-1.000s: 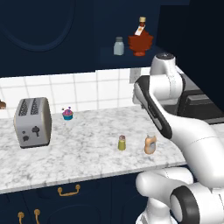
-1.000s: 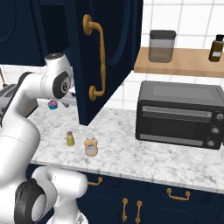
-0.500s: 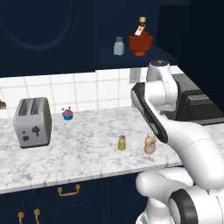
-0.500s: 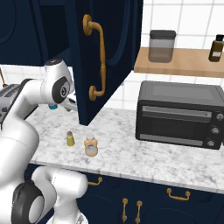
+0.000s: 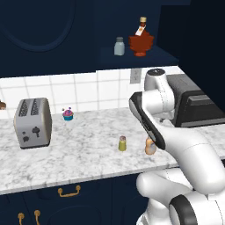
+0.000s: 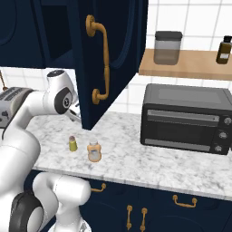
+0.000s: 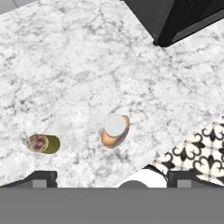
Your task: Put the shaker and condiment bottle from the counter next to their counterparts in the cabinet.
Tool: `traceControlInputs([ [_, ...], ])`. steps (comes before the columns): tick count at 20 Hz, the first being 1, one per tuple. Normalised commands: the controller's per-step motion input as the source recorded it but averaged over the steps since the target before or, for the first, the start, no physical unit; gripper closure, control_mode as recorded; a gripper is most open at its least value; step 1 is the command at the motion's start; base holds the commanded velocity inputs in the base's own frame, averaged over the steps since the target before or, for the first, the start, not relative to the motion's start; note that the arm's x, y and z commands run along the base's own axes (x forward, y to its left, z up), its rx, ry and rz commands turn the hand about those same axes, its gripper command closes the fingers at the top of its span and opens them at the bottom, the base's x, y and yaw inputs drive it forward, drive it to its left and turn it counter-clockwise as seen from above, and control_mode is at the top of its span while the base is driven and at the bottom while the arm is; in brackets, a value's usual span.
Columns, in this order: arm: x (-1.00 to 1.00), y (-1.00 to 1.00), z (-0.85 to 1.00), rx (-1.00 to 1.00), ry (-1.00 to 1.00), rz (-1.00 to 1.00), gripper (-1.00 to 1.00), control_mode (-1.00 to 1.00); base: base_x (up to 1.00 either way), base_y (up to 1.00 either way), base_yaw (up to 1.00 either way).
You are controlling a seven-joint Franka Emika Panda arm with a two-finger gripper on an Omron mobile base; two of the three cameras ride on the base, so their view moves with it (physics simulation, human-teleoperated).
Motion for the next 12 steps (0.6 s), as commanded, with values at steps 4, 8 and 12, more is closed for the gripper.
traceControlInputs([
  [4, 0.0, 0.0, -0.26, 0.0, 0.0, -0.05, -1.0, -1.0, 0.0, 0.0, 0.0],
  [8, 0.01, -0.05, -0.22, 0.01, 0.0, -0.02, -1.0, -1.0, 0.0, 0.0, 0.0],
  [12, 0.04, -0.07, -0.19, 0.01, 0.0, 0.0, -1.0, -1.0, 0.0, 0.0, 0.0],
])
